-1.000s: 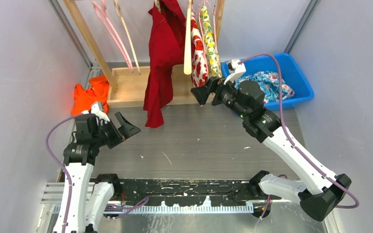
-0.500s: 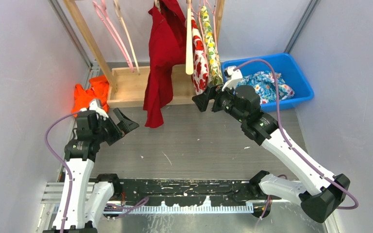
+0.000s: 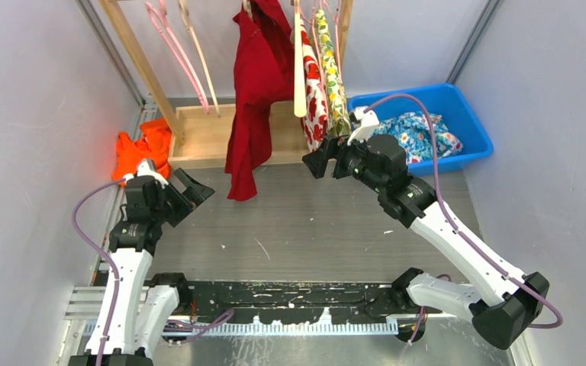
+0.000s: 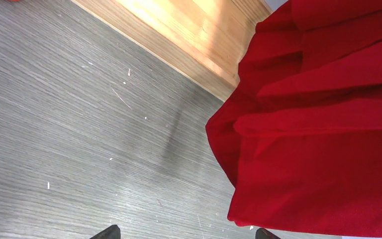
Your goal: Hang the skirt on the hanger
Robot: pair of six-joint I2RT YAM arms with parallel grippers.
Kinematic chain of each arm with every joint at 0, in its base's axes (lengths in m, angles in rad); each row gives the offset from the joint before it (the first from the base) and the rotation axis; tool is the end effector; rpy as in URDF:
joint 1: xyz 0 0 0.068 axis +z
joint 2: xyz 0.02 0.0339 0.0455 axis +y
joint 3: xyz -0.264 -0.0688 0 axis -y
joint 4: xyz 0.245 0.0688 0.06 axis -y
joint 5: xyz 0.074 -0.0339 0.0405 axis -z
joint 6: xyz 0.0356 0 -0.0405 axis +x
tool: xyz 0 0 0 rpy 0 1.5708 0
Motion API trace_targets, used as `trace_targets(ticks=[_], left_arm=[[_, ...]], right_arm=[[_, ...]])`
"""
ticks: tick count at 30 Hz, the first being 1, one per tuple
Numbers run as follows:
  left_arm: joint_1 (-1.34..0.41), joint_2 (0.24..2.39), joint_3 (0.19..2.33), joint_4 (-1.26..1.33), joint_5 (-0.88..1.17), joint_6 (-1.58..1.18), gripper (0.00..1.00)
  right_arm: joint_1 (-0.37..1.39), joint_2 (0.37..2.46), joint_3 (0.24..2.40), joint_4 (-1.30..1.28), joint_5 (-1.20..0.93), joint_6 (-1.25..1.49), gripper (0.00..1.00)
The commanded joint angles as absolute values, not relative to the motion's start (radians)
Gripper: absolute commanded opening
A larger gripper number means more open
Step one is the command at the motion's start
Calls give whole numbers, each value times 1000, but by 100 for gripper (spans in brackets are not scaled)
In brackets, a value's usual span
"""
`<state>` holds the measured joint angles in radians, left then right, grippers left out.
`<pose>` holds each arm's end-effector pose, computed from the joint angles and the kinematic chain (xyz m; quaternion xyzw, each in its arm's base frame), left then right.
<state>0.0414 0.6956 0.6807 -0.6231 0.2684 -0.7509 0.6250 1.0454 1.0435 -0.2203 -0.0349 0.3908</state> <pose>0.1505 -0.0032 0.2745 -0.2861 0.8398 -0.2669 0.3764 0.1936 0.1412 0.3773 -0.1021 0.7744 0.3155 0.5388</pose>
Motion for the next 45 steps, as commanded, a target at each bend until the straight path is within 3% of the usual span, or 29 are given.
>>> trace_targets(ticks=[1,22,28,34,42,45], left_arm=[[46,677,675,-514,245,-767,100],[46,704,629,-453,230,-729,100],[46,723,579,-333,223,-735,100],[46,873,605,-269,157,-702,100],[46,983,655,-216,25,-656,100],[46,1014,680,-226,-30,-605,100]], right_arm=[[619,1035,1089,-221,-22,397,93],[617,950,1009,-241,32,392,93],[600,949,973,-218,62,367,93],[495,963,922,-162,-4,387,94],[213,986,788,-40,-103,501,94],[163,982,745,-16,-71,507,100]])
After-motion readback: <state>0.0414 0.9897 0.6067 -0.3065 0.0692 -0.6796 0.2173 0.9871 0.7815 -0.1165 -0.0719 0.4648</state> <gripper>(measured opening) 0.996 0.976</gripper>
